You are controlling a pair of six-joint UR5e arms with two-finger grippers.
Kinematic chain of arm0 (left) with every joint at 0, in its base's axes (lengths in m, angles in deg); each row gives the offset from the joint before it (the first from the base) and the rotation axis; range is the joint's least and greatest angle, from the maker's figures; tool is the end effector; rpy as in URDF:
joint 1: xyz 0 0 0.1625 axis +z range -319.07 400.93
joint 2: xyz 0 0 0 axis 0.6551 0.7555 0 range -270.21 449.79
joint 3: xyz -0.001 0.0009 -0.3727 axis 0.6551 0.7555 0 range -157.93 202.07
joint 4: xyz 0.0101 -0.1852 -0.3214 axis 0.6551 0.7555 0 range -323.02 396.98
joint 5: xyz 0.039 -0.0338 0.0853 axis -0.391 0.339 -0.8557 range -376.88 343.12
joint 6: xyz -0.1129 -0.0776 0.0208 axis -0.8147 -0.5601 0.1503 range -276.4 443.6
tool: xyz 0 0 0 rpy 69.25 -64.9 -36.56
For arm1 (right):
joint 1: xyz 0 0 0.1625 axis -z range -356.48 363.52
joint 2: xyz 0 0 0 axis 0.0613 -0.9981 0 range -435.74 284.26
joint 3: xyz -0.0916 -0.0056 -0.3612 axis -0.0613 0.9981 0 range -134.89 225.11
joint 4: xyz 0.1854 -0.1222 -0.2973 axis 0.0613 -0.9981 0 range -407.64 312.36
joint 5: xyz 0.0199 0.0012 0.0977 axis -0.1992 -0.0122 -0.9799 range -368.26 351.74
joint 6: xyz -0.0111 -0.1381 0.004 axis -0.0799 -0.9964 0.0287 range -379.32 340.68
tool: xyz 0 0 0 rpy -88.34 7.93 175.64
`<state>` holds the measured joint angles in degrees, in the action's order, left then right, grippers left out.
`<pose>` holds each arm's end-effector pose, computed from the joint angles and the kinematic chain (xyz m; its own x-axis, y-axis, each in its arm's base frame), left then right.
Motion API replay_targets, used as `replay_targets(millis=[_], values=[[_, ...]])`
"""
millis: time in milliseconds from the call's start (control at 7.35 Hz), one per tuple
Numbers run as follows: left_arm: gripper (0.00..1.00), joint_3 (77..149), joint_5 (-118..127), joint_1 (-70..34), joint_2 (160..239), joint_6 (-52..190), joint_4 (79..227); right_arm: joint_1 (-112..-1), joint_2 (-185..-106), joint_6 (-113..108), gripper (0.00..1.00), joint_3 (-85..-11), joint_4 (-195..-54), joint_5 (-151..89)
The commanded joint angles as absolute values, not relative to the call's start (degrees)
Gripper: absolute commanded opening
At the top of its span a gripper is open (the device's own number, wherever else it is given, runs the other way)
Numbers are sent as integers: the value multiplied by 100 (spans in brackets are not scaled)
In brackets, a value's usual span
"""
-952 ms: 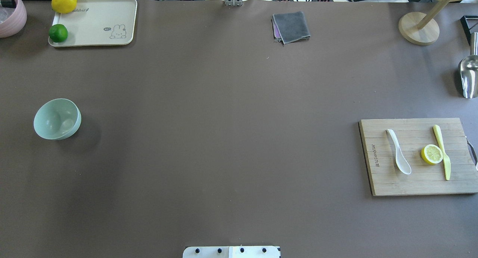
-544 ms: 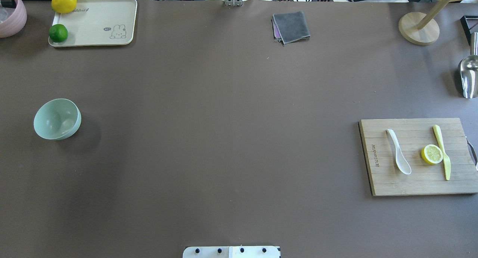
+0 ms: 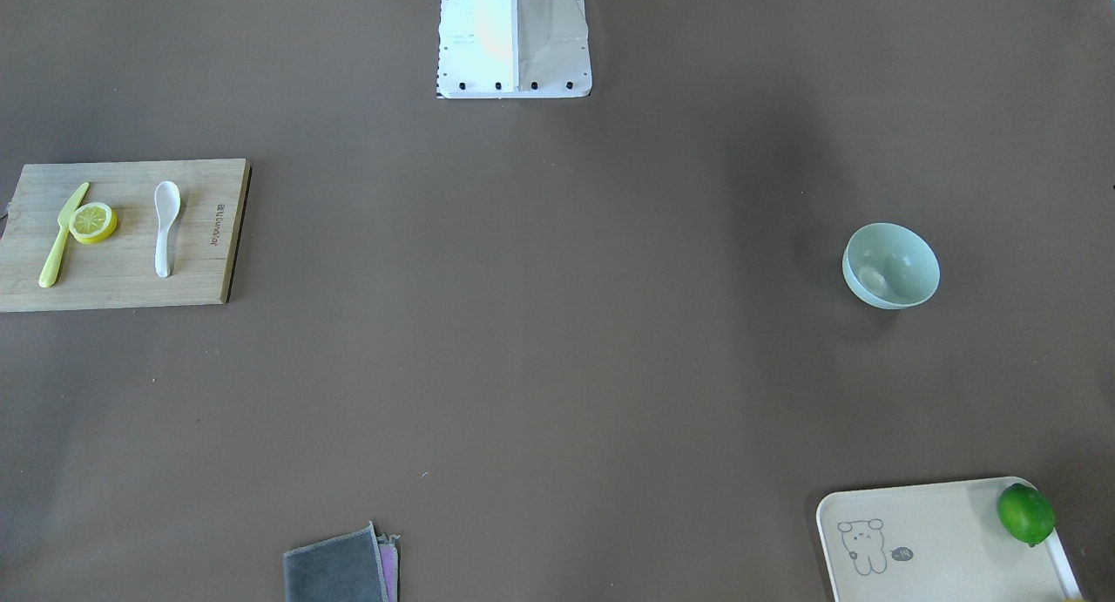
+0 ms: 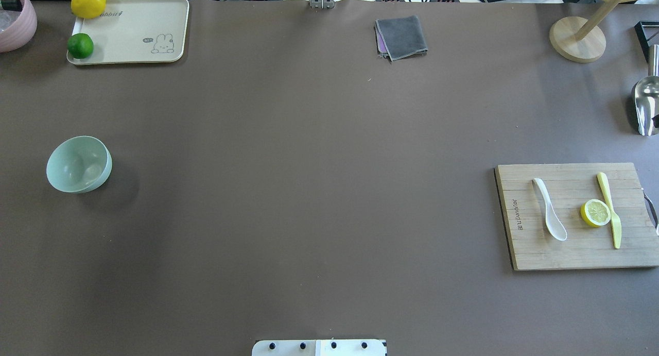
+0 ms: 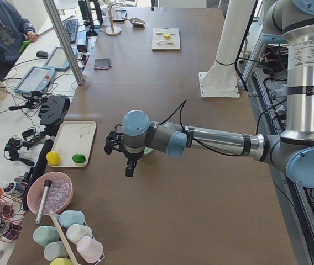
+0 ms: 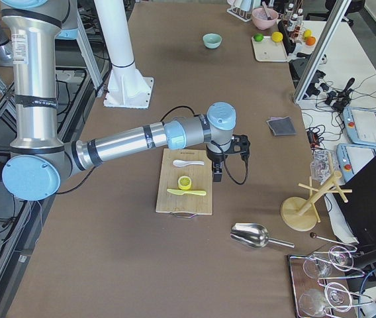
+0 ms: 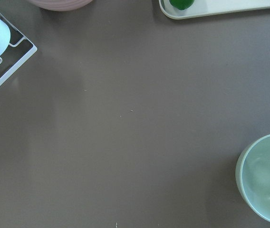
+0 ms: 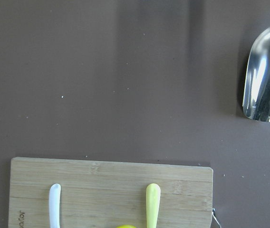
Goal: Place spoon in bowl
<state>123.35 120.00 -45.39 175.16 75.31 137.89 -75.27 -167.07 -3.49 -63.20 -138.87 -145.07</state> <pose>-0.0040 -0.4386 0.5541 0.6698 0.1238 -0.7322 0.0356 0.9795 0.1982 -0.0547 -0.4421 0.4983 0.6600 -0.0571 0.7491 0.0073 0.9975 0.0696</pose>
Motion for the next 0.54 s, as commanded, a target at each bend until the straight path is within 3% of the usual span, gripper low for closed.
replay_targets(millis=[0, 408], values=[[98, 12306, 11979, -4494, 17522, 7525, 13779, -7436, -16671, -342, 100, -6509, -13887, -14564], [98, 12297, 11752, -3690, 17671, 6667, 14371, -6997, -16662, -289, 100, -6554, -13887, -14493]])
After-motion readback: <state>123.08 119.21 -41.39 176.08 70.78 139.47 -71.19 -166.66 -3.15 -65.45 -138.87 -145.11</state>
